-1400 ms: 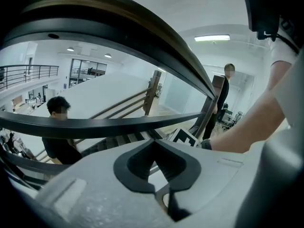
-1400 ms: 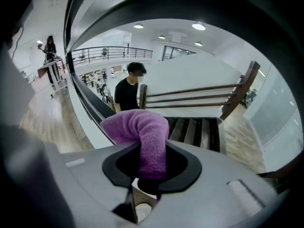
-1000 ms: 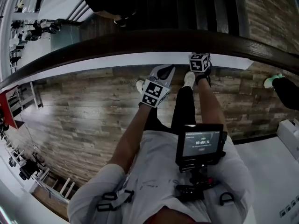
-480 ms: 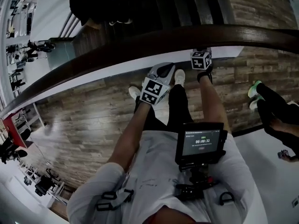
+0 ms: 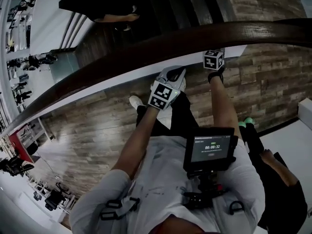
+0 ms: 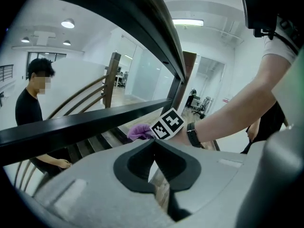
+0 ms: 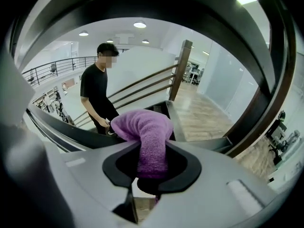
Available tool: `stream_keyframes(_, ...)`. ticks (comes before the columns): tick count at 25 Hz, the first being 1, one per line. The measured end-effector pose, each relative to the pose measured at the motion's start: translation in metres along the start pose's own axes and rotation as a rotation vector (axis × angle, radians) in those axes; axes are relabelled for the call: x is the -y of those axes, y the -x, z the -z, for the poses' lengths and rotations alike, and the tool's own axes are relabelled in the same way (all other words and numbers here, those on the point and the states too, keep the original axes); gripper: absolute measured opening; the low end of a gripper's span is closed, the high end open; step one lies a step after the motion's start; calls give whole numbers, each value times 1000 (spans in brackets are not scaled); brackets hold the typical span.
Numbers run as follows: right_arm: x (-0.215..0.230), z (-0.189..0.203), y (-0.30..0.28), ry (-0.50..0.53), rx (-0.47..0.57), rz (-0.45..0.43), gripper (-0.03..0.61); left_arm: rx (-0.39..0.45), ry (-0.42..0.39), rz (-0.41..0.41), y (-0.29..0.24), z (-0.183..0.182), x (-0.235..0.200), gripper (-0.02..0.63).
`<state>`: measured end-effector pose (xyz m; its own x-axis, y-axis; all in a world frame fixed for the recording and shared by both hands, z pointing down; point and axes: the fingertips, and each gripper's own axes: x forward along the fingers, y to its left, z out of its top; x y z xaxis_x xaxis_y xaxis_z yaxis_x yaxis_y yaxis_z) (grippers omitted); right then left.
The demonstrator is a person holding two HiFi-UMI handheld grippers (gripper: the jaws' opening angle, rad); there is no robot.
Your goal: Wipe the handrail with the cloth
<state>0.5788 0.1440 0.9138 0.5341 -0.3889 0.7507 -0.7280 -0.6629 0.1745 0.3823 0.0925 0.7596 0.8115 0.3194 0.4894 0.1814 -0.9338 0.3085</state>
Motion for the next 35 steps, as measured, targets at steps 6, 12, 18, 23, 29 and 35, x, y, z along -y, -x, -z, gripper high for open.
stream_keyframes(6, 99, 12, -15, -66, -12, 61, 86, -32, -25, 52, -60, -11, 39, -2)
stream_keyframes(12, 151, 12, -21, -132, -30, 138, 86, -33, -43, 71, -84, -18, 46, -2)
stream_keyframes(18, 194, 26, -26, -254, -70, 193, 86, -47, -51, 65, -86, -19, 46, -2)
stream_keyframes(23, 208, 44, 0, -261, -112, 217, 86, -48, -62, 71, -73, -20, 52, -2)
stream_keyframes(29, 147, 60, 70, -218, -38, 116, 86, -43, -91, 61, -35, -31, 56, -2)
stream_keyframes(35, 25, 41, 144, -194, 83, -145, 84, 16, -34, 20, 42, -39, 43, -2)
